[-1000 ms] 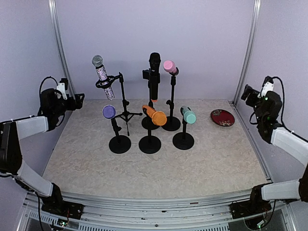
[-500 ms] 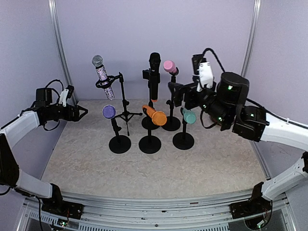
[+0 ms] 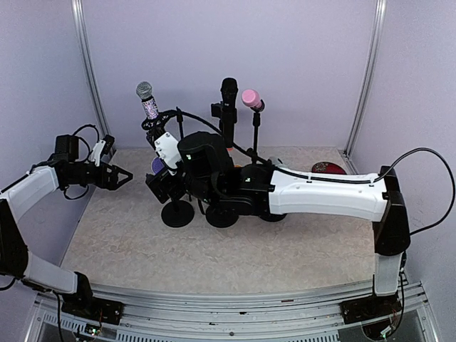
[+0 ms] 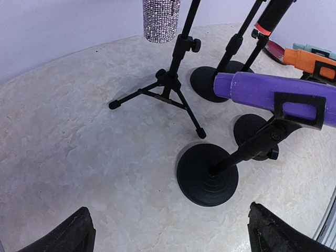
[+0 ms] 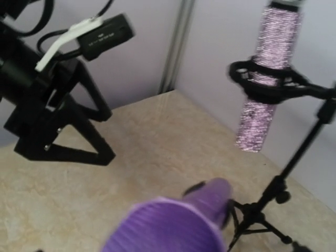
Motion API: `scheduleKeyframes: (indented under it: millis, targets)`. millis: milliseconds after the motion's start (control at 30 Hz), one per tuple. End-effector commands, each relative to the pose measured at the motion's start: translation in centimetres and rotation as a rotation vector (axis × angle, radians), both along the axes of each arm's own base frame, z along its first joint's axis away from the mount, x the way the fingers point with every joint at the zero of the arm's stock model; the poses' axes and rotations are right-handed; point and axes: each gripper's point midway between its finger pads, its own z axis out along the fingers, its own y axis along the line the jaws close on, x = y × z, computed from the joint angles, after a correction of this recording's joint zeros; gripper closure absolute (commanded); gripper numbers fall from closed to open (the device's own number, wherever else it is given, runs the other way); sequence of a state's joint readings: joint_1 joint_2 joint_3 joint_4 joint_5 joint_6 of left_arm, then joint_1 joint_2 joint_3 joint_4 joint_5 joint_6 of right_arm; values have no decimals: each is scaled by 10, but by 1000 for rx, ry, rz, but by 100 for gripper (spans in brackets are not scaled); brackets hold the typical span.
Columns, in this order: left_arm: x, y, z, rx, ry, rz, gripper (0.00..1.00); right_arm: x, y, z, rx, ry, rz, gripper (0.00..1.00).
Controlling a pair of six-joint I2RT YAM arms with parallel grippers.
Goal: Remove the microphone from the stand
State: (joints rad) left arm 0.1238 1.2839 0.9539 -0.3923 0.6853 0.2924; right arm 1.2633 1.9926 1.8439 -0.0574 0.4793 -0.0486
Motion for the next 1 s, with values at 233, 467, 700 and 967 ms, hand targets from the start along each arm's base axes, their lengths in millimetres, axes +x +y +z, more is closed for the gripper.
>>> scheduleKeyframes:
  millis: [233,467,700,967]
  targets:
    - [-17,-17,-1,-46,5,-88,1,13,36,-12,-70,-27,-10,5]
    - [-24,-45,4,-52,-9,-149,1,29,37,-26,-80,-16,-47,21]
    - [-27,-82,-1,-99,-16,-259,1,34,34,-27,-76,-19,-69,46]
    - [-9,-105,-5,-129,-48,-309,9,32,30,-16,-45,-23,-62,73]
